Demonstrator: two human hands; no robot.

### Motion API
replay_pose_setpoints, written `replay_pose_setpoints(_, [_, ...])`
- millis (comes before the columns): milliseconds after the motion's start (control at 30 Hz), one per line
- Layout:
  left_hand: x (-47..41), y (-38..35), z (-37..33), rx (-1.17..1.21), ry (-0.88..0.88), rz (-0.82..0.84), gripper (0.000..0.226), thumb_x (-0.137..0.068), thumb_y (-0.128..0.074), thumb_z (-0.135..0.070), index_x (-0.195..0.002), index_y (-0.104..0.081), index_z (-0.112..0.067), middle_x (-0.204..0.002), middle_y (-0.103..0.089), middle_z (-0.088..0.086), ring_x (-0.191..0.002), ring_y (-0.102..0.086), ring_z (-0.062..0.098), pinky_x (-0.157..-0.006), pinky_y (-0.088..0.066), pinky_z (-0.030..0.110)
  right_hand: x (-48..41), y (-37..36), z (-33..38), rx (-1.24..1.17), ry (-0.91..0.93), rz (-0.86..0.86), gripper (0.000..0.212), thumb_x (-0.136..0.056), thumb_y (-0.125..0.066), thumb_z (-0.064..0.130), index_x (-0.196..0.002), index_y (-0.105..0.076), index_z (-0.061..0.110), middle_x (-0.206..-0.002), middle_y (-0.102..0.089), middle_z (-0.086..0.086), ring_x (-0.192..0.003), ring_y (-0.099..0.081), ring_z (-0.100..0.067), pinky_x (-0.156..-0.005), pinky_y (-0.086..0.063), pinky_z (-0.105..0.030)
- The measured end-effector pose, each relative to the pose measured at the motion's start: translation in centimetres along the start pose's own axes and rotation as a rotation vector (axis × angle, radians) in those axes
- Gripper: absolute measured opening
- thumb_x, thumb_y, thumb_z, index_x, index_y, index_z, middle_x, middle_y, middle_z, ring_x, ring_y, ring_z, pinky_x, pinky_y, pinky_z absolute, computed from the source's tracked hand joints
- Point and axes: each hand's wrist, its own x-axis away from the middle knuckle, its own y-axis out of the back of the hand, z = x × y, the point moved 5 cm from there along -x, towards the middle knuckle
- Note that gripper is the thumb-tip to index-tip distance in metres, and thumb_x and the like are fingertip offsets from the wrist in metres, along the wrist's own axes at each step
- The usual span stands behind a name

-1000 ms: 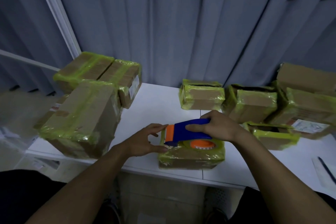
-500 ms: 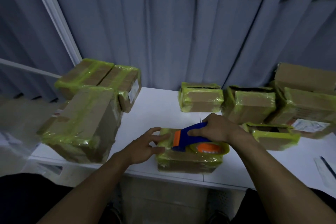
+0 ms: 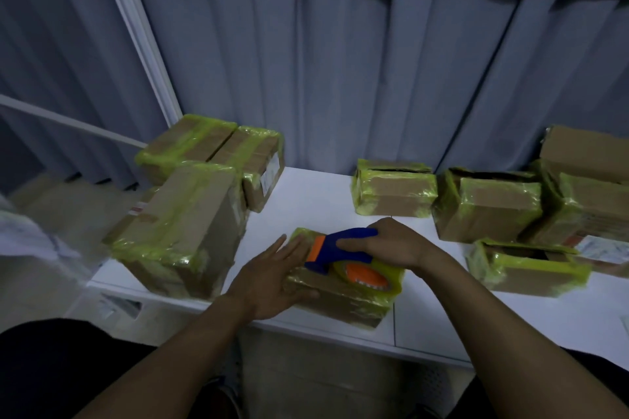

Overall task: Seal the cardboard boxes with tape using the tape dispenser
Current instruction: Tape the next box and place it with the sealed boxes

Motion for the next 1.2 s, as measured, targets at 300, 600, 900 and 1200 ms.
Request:
replay_pose_setpoints(300, [0.1, -0.1, -0.3, -0.209, 0.054, 0.016, 0.091, -0.084, -0.020, -0.089, -0.157, 0.004, -0.039, -0.162, 0.011, -0.022, -0.153, 0.007, 0.016, -0.118, -0.029, 0.048, 1.7, 0.4, -0.8, -0.084, 0.024, -0.111, 0.053, -0.080, -0.079, 0.058, -0.086, -0.077, 0.005, -0.080, -0.076, -0.009, -0.080, -0.073, -0.025, -0.065, -0.048, -0.029])
replay_pose_setpoints(600, [-0.2, 0.2, -0.5, -0.268, 0.056, 0.077, 0.089, -0.085, -0.020, -0.086, -0.158, -0.003, -0.037, -0.162, 0.015, -0.020, -0.152, 0.014, 0.016, -0.119, -0.026, 0.045, 3.4, 3.5, -2.7, 0.043, -0.032, -0.141, 0.058, -0.077, -0.077, 0.063, -0.080, -0.075, 0.005, -0.072, -0.074, -0.007, -0.055, -0.062, -0.008, -0.057, -0.043, -0.025])
replay_pose_setpoints(900, [-0.2, 1.8, 1.3, -0.312, 0.031, 0.155, 0.091, -0.083, -0.023, -0.083, -0.158, -0.004, -0.036, -0.162, 0.014, -0.023, -0.147, 0.029, 0.016, -0.120, -0.022, 0.050, 1.9, 0.2, -1.7, 0.055, -0.038, -0.093, 0.064, -0.066, -0.073, 0.077, -0.073, -0.063, 0.014, -0.065, -0.064, 0.001, -0.059, -0.060, -0.013, -0.057, -0.042, -0.027])
replay_pose_setpoints(1200, [-0.4, 0.6, -0.9, -0.131, -0.109, 0.122, 0.113, -0.074, -0.046, -0.089, -0.159, -0.007, -0.026, -0.165, 0.003, -0.007, -0.151, 0.011, 0.011, -0.120, 0.009, 0.036, 1.2, -0.9, -0.8, -0.018, -0.053, -0.099, 0.053, -0.077, -0.078, 0.061, -0.084, -0.067, 0.009, -0.076, -0.070, -0.004, -0.067, -0.064, -0.015, -0.061, -0.044, -0.028])
